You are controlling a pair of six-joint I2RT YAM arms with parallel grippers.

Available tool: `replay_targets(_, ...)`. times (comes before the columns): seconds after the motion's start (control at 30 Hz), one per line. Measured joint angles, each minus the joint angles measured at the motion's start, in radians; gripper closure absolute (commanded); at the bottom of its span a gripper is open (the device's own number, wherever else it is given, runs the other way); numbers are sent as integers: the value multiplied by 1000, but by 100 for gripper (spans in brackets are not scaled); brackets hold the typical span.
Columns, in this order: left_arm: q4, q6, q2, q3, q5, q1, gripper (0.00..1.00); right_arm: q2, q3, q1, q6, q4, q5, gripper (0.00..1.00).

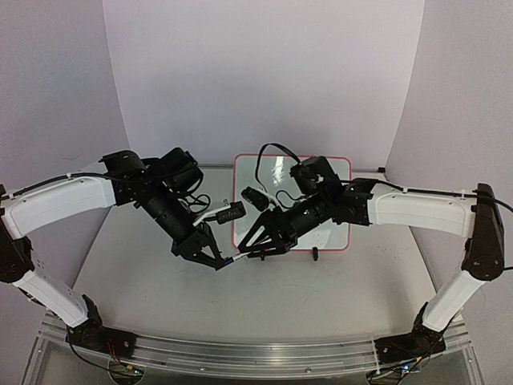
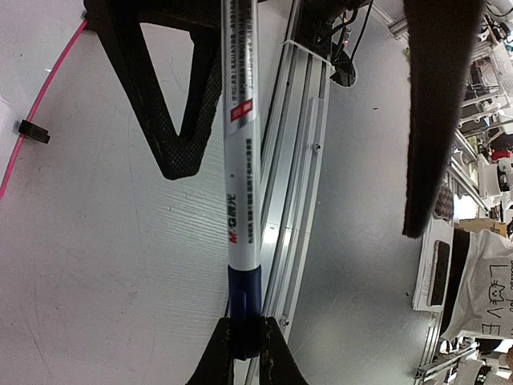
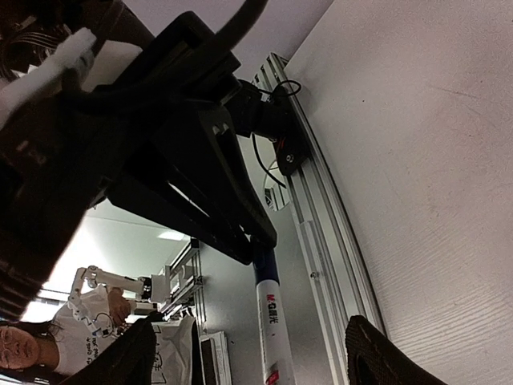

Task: Write a sentence on the whiteboard
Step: Pass from the left arm to the right

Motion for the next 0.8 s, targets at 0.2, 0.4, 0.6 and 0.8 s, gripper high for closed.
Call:
replay_targets(0.2, -3, 8, 22, 1, 8, 0, 100, 0, -4, 18, 0, 1, -2, 29)
replay_targets(0.4, -10, 18, 24, 1, 8, 0, 100, 3, -4, 27, 0, 7, -5, 39)
replay_targets(0.6, -27, 21, 24, 0, 7, -6, 100, 15, -4, 33, -1, 8, -8, 52)
replay_targets(0.8, -36, 23, 24, 0, 8, -11, 100, 25, -4, 35, 1, 7, -4, 76)
